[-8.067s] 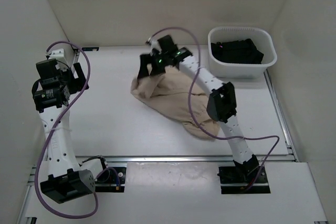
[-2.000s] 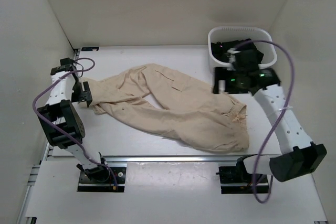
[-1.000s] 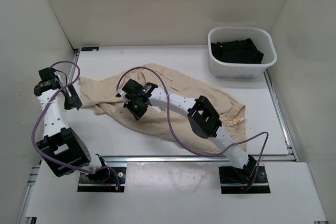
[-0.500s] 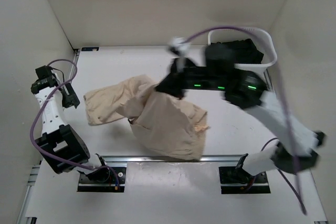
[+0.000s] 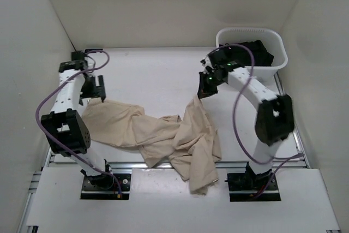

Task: Fold and stack the trousers
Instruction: Flatten the trousers out

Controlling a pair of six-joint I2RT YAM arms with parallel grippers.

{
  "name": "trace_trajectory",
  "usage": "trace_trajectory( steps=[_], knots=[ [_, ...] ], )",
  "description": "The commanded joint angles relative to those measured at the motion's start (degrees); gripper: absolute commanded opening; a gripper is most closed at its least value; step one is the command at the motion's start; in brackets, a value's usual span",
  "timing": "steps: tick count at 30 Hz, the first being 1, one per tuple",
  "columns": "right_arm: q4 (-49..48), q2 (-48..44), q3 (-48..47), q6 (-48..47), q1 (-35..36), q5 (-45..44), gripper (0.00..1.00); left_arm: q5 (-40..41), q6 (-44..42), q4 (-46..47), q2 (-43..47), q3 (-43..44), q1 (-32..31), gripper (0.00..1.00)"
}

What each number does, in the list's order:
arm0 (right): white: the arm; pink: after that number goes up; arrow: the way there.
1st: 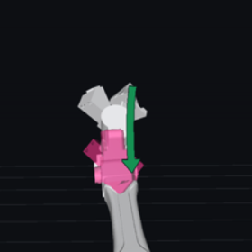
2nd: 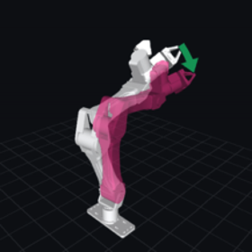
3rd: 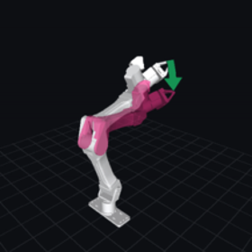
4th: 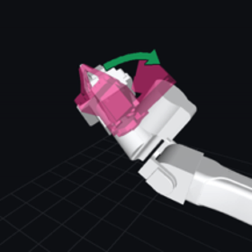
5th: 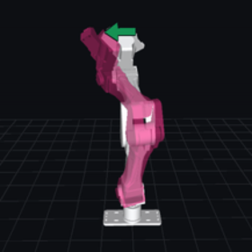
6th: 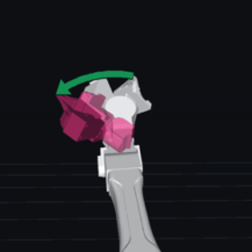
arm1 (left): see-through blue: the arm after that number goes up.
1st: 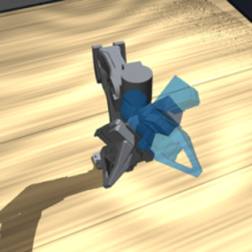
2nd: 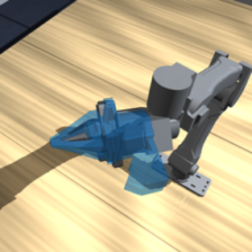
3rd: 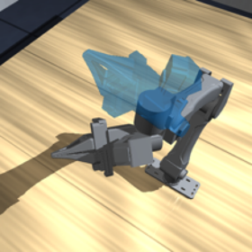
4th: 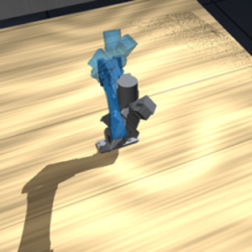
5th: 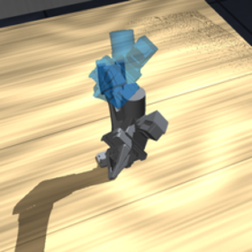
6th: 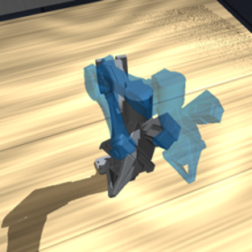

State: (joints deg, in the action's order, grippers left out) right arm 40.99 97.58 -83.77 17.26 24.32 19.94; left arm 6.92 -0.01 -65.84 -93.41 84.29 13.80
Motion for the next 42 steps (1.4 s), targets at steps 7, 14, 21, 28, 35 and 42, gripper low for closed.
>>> trace_trajectory(
  steps=[7,14,21,28,35,42],
  knots=[
    [8.49,27.74,-37.77,10.67,2.58,-4.20,0.19,-4.46,0.01,0.97,1.99,11.77,-32.20,1.00],
    [5.51,18.64,-24.81,10.70,-1.63,-8.59,0.88,1.51,0.01,4.94,5.52,5.09,-57.18,1.00],
    [7.16,-7.91,3.67,14.02,-13.05,-21.51,0.97,1.26,0.01,9.76,-3.61,9.72,-70.74,1.00],
    [6.12,-22.95,22.66,16.67,-28.08,-22.66,0.97,-4.18,0.01,13.72,-19.69,23.19,-77.96,1.00],
    [9.36,-28.84,25.75,14.04,-36.08,-23.46,0.99,-7.01,0.01,14.96,-28.06,21.80,-82.71,1.00],
    [9.37,-30.87,28.21,12.10,-40.75,-19.86,0.99,-7.01,0.01,14.96,-28.06,17.84,-83.32,0.60]
  ],
)
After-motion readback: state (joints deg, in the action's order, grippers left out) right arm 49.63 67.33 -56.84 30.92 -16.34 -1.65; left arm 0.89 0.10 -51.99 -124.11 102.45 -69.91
